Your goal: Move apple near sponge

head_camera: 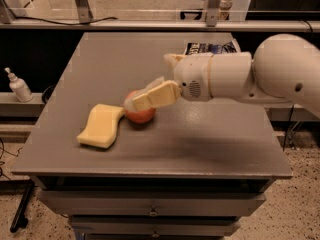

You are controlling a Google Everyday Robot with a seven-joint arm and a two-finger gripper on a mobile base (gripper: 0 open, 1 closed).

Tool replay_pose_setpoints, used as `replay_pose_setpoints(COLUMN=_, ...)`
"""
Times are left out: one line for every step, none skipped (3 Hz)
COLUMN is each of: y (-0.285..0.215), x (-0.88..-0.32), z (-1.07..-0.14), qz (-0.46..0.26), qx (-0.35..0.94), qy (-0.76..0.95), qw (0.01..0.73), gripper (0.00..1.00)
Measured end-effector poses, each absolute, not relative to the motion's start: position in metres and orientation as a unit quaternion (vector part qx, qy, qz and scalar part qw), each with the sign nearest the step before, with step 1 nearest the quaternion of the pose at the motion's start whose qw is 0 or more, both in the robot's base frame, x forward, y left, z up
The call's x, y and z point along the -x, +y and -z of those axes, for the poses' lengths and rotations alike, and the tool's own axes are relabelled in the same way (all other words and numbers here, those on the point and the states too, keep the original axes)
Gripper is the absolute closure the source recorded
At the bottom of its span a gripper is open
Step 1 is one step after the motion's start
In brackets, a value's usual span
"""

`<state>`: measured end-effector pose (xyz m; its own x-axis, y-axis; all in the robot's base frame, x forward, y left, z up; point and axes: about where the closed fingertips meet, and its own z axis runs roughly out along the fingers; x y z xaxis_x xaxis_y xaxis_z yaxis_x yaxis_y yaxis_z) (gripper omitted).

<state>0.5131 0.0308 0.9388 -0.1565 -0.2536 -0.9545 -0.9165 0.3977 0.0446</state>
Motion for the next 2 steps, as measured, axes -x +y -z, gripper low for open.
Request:
replay_pose_setpoints(y=-0.015, x=-0.542, z=-0.986, qz=-0.284, qx=0.438, qy=0.679, qw=0.515, gripper=0.0)
replay_pose_setpoints(y=-0.029, x=-0.55, z=-1.008, qz=-0.272, qx=0.432, qy=0.674, qw=0.534, gripper=0.0)
